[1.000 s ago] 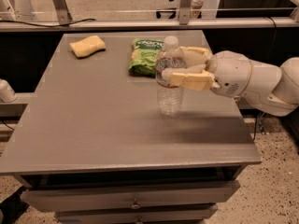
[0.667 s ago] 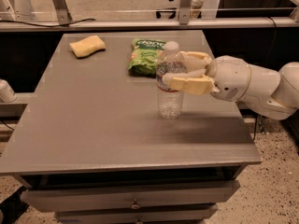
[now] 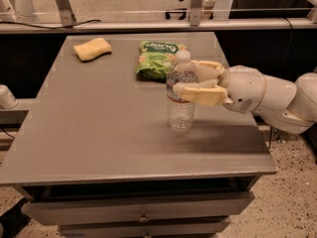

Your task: Place water bottle upright

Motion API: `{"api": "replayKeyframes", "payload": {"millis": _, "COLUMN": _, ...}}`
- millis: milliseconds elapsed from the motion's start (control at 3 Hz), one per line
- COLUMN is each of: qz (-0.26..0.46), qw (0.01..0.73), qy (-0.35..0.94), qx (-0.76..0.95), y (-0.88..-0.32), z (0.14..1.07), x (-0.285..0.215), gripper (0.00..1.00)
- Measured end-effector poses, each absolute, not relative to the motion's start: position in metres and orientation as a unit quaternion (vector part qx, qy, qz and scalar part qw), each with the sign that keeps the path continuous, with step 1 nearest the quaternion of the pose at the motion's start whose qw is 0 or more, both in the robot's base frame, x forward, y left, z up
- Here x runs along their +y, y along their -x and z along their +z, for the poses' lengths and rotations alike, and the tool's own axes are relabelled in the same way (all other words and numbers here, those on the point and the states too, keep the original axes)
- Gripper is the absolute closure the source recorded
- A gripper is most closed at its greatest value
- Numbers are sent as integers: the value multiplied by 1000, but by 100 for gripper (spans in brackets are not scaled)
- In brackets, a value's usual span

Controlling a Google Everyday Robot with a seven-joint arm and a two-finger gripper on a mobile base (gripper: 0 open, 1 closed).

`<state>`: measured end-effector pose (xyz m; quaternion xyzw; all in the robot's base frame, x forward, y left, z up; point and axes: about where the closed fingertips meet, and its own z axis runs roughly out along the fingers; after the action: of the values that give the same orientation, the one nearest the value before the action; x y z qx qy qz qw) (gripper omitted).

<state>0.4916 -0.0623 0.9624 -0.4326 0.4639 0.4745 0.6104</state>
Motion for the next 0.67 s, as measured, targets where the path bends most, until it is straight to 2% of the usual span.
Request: {"api": "replayKeyframes", "payload": {"millis": 667, "qz": 479, "qw": 609, "qy": 419, "qx": 473, "y": -485, "z": 947, "x": -66, "gripper": 35}}
